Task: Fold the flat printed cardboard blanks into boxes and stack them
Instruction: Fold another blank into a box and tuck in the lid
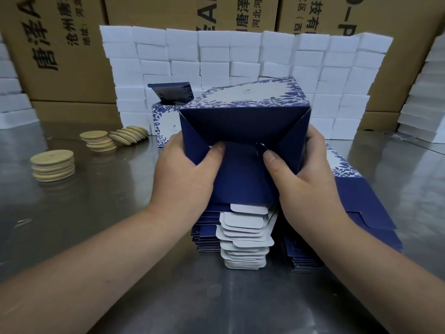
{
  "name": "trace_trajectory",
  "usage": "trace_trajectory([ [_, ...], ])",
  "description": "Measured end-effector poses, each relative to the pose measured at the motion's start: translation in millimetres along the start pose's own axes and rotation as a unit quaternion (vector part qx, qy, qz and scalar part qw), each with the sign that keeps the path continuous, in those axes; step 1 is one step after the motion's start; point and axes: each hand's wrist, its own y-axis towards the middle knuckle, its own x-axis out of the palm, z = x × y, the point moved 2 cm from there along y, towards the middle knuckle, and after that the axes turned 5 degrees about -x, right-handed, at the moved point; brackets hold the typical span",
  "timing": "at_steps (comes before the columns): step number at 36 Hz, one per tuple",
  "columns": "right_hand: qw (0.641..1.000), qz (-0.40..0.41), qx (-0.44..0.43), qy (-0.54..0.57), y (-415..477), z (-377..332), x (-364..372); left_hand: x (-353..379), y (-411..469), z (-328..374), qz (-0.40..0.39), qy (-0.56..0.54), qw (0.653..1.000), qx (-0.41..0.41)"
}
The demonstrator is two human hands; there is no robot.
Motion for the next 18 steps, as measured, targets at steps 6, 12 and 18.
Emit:
trace_trajectory([
  [6, 0.999, -0.01, -0.028, -0.015, 0.0, -2.1, 0.0, -2.6, 4.1, 1.5, 0.011, -0.027, 1.0, -0.01],
  [12, 0.998, -0.015, -0.022, -0.052, -0.9, -1.6, -0.2, -5.2, 4.7, 1.1, 0.028, -0.016, 0.999, 0.017],
  [18, 0.999, -0.011, -0.021, -0.048, -2.6, -2.8, -0.7, -7.0, 5.1, 1.9, 0.037, -0.021, 0.999, 0.015],
])
